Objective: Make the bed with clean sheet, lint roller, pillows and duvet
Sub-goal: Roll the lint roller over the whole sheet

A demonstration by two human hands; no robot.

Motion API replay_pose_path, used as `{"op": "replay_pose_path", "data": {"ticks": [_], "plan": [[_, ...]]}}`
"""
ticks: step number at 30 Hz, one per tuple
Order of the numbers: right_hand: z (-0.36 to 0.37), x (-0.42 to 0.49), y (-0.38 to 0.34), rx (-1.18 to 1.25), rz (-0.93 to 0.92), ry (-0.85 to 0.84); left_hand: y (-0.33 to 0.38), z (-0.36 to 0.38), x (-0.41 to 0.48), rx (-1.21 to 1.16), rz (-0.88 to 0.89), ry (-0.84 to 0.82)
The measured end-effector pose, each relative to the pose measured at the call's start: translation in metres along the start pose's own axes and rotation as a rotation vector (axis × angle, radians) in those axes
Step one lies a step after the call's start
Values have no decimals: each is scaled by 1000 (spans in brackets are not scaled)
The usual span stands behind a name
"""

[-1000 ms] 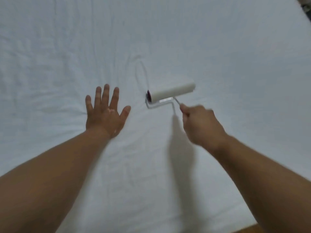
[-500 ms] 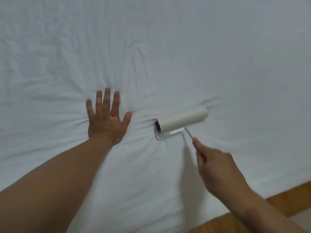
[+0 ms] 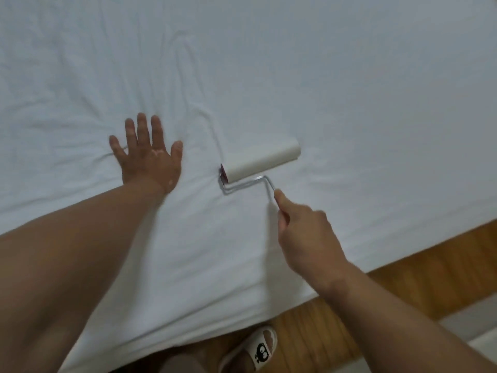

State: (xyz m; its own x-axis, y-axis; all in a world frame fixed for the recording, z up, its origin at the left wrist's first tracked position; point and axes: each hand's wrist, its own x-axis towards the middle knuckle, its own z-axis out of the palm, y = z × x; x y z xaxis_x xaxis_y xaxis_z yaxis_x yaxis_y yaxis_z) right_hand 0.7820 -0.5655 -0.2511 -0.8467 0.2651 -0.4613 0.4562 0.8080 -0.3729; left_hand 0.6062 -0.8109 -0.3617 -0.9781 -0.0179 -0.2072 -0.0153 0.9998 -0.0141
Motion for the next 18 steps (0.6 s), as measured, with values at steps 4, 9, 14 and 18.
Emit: {"op": "replay_pose_path", "data": {"ticks": [4,9,14,18], "plan": [[19,-69,48,68,30,-76,30,5,-50,-61,-33,-18],[26,-138,105,57,63,-159,48,17,-118,-31,71,-52],[4,-170,119,37,27,-186,74,7,-175,-53,52,-214],[-47,-173,119,-10,-8,-187,92,-17,-186,-96,55,-303]]}}
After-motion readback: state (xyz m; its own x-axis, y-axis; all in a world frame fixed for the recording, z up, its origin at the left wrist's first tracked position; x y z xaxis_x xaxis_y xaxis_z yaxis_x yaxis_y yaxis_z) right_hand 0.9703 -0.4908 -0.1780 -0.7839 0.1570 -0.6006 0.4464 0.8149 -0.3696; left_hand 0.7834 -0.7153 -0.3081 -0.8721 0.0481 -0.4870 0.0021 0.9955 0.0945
